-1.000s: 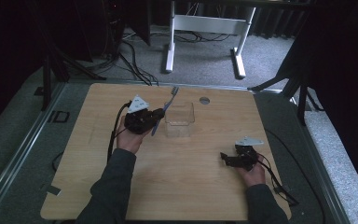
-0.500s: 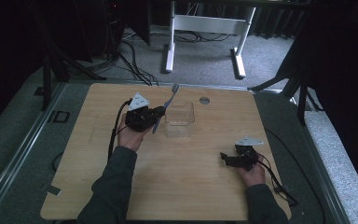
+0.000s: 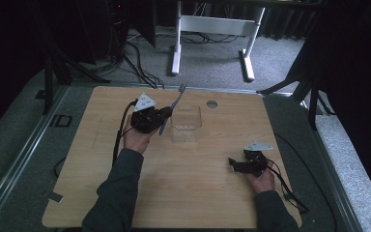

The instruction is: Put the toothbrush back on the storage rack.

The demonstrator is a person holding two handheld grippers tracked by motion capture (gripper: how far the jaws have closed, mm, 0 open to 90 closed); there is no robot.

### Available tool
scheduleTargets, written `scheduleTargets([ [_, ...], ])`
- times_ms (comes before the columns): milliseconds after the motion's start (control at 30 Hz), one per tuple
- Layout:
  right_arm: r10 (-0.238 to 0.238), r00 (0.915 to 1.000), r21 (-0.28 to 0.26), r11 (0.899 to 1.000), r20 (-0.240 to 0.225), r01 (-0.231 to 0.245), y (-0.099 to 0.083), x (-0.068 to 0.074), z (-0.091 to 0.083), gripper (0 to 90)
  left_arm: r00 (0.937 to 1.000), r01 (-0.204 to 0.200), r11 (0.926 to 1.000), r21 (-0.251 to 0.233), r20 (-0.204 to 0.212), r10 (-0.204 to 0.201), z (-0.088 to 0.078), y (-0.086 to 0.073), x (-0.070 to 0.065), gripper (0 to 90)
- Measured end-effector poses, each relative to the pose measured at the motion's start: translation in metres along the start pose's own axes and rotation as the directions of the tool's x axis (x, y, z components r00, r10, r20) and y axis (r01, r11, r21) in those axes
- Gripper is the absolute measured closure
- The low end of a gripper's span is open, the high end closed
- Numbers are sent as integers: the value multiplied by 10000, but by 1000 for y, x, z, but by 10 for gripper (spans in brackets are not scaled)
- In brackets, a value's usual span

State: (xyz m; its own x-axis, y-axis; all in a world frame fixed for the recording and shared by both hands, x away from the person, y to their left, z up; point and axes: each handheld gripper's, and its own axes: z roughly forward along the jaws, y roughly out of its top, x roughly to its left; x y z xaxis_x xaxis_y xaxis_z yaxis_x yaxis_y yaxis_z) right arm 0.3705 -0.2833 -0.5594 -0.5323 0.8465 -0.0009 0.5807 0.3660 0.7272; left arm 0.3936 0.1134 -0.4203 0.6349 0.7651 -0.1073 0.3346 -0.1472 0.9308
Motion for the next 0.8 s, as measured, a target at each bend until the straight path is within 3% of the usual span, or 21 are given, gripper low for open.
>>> scheduleTargets([
  [333, -7, 10000, 0, 10000, 2, 7, 0, 0, 0, 196, 9999, 106, 9999, -94, -41, -107, 3, 1, 6, 822],
  [500, -6, 10000, -1, 10000, 2, 6, 0, 0, 0, 196, 9999, -150, 9999, -15, -83, 150, 7, 3, 5, 823],
  [800, -5, 10000, 1, 10000, 0, 5, 0, 0, 0, 196, 9997, -233, 9997, -90, 57, 233, 13, 6, 6, 822],
])
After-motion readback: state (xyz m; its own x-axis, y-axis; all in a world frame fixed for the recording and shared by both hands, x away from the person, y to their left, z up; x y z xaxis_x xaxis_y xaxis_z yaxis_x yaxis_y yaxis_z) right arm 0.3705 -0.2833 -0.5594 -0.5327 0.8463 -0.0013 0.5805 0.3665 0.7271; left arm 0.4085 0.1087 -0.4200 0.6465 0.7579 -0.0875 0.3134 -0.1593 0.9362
